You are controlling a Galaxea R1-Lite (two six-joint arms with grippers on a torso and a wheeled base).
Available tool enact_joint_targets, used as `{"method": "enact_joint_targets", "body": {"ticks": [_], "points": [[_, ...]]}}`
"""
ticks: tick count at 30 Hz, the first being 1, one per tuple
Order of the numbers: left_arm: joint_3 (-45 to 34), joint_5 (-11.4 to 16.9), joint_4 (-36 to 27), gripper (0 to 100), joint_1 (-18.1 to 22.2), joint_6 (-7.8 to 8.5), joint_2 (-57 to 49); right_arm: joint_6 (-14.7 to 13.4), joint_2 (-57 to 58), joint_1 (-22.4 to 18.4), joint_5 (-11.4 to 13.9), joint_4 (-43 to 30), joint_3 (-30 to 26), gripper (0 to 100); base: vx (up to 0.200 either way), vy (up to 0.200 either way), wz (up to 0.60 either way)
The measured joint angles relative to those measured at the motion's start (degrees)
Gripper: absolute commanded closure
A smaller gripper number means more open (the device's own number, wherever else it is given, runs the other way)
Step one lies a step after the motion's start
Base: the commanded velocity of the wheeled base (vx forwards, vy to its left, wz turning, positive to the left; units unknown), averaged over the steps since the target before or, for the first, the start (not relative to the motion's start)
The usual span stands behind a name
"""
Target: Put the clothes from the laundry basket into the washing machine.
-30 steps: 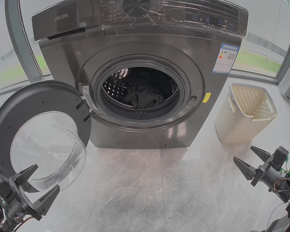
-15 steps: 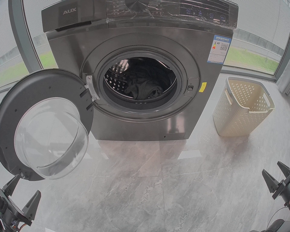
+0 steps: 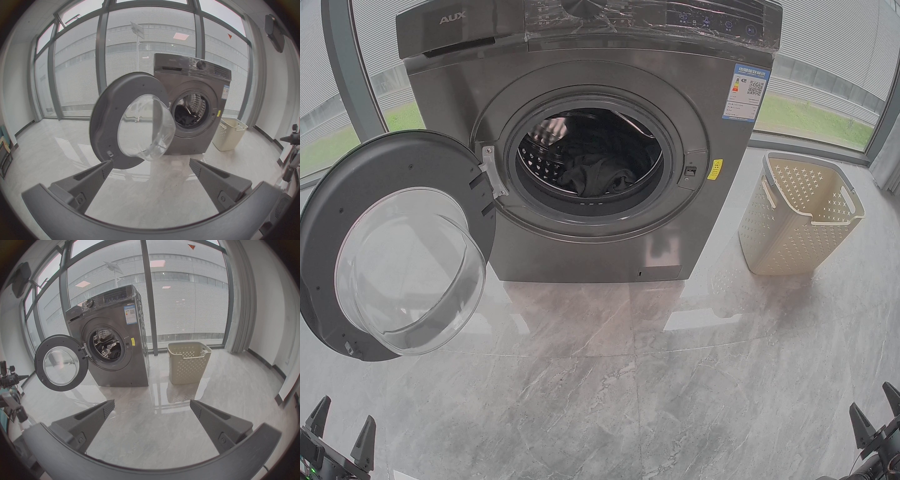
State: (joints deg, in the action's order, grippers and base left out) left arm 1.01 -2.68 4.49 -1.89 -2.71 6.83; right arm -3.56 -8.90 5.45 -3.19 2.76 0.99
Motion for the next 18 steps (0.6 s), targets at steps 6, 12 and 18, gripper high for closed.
{"method": "enact_joint_targets", "body": {"ticks": [6,12,18], "points": [[0.0,-0.44,-2.38,0,2.51,0.06,-3.45,3.91,5.13,-4.3,4.23,-2.4,0.02,0,0.0,0.2,0.0],[0.0,0.66,-4.33,0,2.05,1.73,-5.4,4.92,7.34,-5.69,5.3,-2.68,0.02,0,0.0,0.2,0.0],[0.0,0.85,-4.49,0,1.99,2.71,-5.97,4.68,8.0,-5.85,5.3,-2.62,0.02,0,-0.067,0.033,0.0]]}}
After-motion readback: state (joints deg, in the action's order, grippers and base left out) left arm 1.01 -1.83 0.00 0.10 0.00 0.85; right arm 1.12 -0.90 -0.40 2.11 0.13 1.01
